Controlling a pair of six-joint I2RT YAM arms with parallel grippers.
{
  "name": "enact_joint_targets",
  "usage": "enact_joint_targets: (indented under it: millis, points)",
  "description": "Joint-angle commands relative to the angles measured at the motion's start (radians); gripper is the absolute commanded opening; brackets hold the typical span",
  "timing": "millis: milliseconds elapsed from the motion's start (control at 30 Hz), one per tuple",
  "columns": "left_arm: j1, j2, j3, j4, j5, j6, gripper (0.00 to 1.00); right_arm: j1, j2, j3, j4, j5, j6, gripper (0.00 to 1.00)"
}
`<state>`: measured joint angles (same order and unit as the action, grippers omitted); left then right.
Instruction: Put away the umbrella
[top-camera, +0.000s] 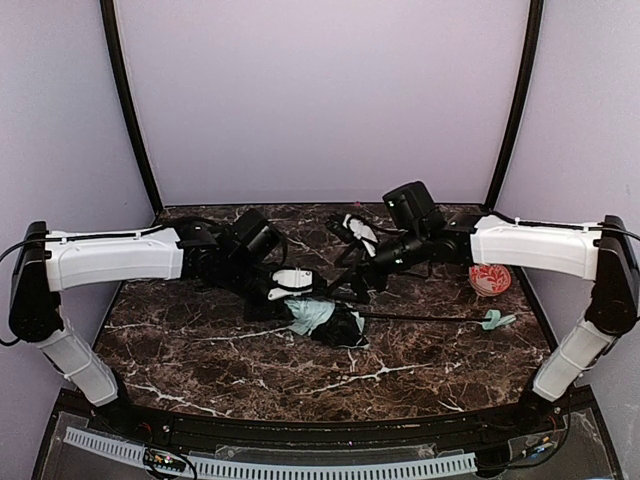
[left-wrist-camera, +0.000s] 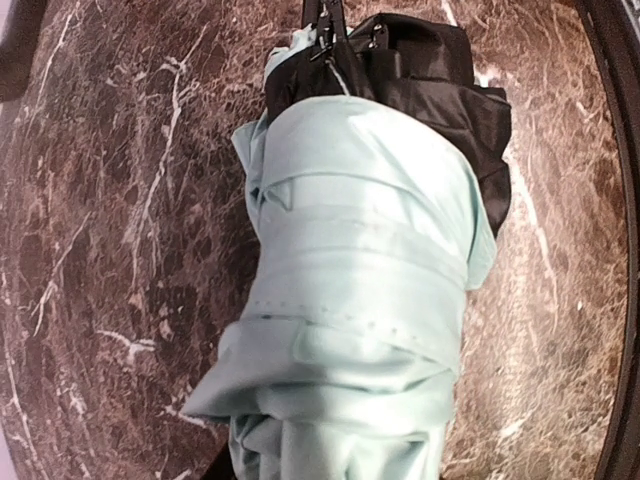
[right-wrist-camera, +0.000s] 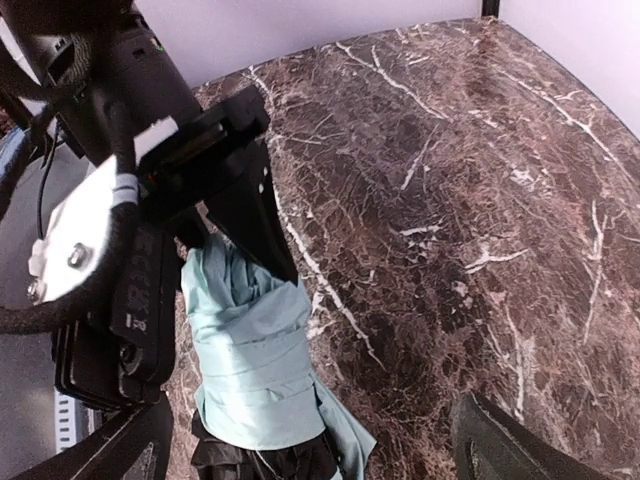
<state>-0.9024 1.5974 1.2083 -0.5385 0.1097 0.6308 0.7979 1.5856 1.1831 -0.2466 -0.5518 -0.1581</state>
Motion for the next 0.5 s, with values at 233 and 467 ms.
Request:
enact_joint_targets:
  millis: [233,467]
  points:
    - [-0.063,-0.117,-0.025,-0.006,-0.145,0.133,0.0,0.092,0.213,0.135,-0.081,-0.059,-0.085,0.99]
    - [-0.099,-0.112,-0.023,-0.026,-0.205,0.159,0.0,0.124,0.32,0.238,-0.095,-0.045,-0.093,0.78]
